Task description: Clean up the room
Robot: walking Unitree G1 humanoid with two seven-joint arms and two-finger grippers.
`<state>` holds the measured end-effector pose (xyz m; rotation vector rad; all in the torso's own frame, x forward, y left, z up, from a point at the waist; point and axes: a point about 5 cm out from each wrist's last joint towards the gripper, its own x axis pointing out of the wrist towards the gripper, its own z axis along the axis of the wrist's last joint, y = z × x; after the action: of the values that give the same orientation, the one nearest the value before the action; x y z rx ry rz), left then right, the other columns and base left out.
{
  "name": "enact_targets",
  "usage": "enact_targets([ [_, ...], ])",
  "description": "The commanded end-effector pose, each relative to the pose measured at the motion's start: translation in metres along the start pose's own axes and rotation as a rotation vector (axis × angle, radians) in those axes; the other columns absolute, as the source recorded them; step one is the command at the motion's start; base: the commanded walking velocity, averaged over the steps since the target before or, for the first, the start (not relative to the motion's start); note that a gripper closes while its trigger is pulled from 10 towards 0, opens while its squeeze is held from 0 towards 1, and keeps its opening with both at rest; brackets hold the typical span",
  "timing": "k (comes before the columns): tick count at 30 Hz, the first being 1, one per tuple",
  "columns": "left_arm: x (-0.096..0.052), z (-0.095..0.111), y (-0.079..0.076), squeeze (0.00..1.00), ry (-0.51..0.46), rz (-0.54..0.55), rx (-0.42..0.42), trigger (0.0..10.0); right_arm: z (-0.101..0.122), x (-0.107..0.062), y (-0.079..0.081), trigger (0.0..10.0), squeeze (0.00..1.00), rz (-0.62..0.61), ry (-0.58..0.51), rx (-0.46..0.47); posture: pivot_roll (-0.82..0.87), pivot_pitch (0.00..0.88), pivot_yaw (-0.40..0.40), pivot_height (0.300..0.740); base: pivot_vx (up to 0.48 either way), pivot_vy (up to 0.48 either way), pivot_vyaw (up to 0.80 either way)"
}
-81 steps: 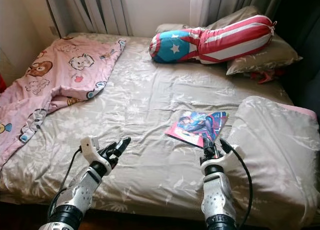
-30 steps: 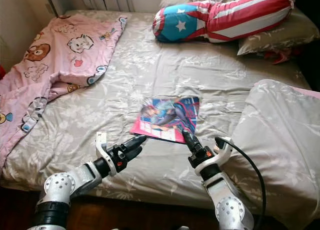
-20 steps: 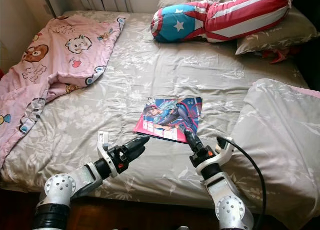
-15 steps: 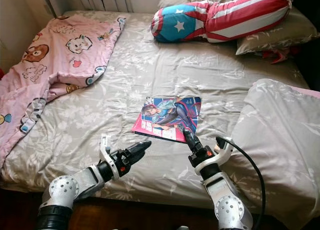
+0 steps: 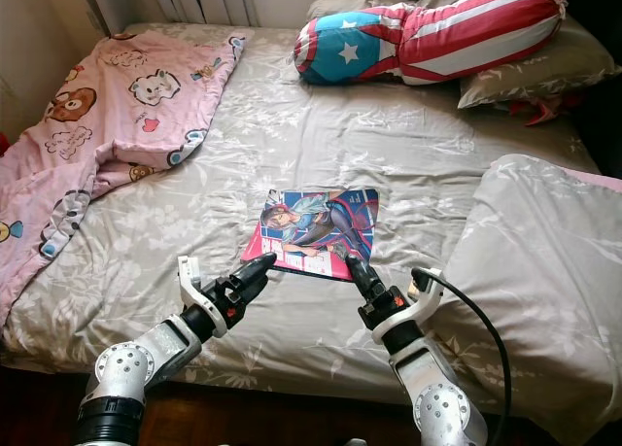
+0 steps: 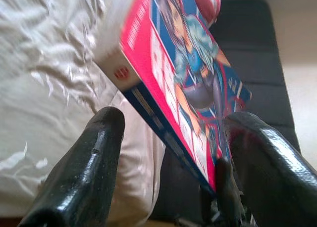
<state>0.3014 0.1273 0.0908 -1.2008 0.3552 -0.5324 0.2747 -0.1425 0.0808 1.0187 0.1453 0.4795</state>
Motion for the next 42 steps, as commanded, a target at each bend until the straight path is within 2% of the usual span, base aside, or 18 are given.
enact_targets([
  [1, 0.001, 0.003, 0.002, 0.0, -0.039, 0.007, -0.049, 10.0, 0.003, 0.001, 0.011, 10.0, 0.0, 0.076, -0.012, -0.005, -0.08, 0.139, 0.002, 0.74, 0.0, 0.0, 0.0],
  [5, 0.002, 0.008, 0.003, 0.0, -0.075, 0.0, -0.084, 10.0, 0.002, 0.001, 0.012, 10.0, 0.0, 0.078, -0.012, -0.006, -0.08, 0.138, 0.001, 0.74, 0.0, 0.0, 0.0],
  [6, 0.002, 0.008, 0.003, 0.0, -0.077, -0.002, -0.088, 9.3, 0.002, 0.001, 0.012, 10.0, 0.0, 0.08, -0.011, -0.005, -0.08, 0.139, 0.001, 0.74, 0.0, 0.0, 0.0],
  [7, 0.002, 0.009, 0.003, 0.0, -0.087, -0.004, -0.1, 7.5, 0.002, 0.001, 0.012, 10.0, 0.0, 0.081, -0.01, -0.005, -0.08, 0.14, 0.001, 0.74, 0.0, 0.0, 0.0],
  [8, 0.003, 0.01, 0.003, 0.0, -0.107, -0.012, -0.121, 4.3, 0.002, 0.001, 0.012, 10.0, 0.0, 0.082, -0.007, -0.008, -0.08, 0.142, 0.002, 0.74, 0.0, 0.0, 0.0],
  [9, 0.003, 0.01, 0.003, 0.0, -0.112, -0.017, -0.128, 0.0, 0.002, 0.0, 0.013, 10.0, 0.0, 0.084, -0.007, -0.008, -0.08, 0.146, 0.001, 0.74, 0.0, 0.0, 0.0],
  [22, 0.006, 0.011, -0.006, 0.0, -0.108, -0.048, -0.119, 0.0, -0.003, 0.0, 0.013, 10.0, 0.0, 0.081, 0.002, -0.006, -0.07, 0.16, 0.006, 0.74, 0.0, 0.0, 0.0],
  [26, 0.005, 0.011, -0.005, 0.0, -0.09, -0.038, -0.099, 0.0, -0.004, 0.001, 0.014, 10.0, 0.0, 0.083, 0.004, -0.006, -0.07, 0.167, 0.011, 0.74, 0.0, 0.0, 0.0],
  [42, 0.005, 0.01, -0.005, 0.0, -0.087, -0.04, -0.11, 0.0, -0.008, 0.001, 0.015, 10.0, 0.0, 0.086, 0.006, -0.002, -0.07, 0.182, 0.021, 0.74, 0.0, 0.0, 0.0],
])
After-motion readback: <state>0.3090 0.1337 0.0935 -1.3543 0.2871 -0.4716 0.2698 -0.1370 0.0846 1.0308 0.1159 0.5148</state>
